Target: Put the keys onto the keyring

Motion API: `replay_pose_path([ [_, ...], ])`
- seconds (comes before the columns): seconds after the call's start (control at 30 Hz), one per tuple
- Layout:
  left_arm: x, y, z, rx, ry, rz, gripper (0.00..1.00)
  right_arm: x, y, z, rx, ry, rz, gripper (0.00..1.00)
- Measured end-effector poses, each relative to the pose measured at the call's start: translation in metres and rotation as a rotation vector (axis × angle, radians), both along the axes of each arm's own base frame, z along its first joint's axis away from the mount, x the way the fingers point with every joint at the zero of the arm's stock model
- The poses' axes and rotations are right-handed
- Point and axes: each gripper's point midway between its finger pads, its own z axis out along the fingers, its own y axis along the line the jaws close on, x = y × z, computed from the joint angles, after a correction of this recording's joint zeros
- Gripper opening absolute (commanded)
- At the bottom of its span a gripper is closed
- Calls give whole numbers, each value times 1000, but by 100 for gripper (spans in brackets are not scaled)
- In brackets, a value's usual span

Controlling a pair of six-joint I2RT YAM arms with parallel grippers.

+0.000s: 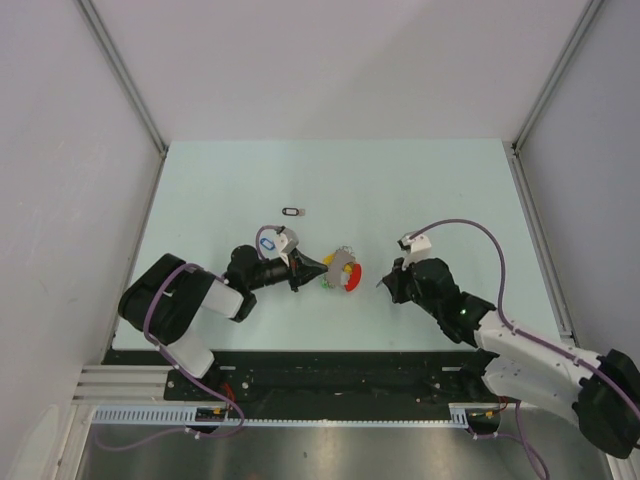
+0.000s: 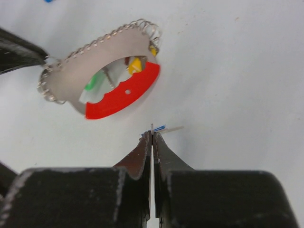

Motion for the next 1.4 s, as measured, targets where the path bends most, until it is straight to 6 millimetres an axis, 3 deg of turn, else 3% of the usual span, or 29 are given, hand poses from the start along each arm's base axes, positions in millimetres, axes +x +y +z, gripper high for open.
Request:
replay_pose_path([
  [0.13,0,0,0,0,1,0,0,-21,1,6,35,40,47,0],
  [0.37,0,0,0,0,1,0,0,-63,-5,-27,-21,241,104,0],
  [0.5,0,0,0,-1,-2,0,0,-68,-7,-38,-70,312,109,0],
  [0.9,0,0,0,-1,-2,-2,0,-19,-12,-63,-102,308,19,0],
  [1.17,-1,0,0,-1,-2,-3,0,10,-5,-67,-118,211,12,2],
  [1.27,-1,0,0,-2,-2,-3,0,19,-2,-66,-121,165,7,4],
  [1.4,0,0,0,-3,-5,-3,0,22,-3,-69,-136,124,1,16],
])
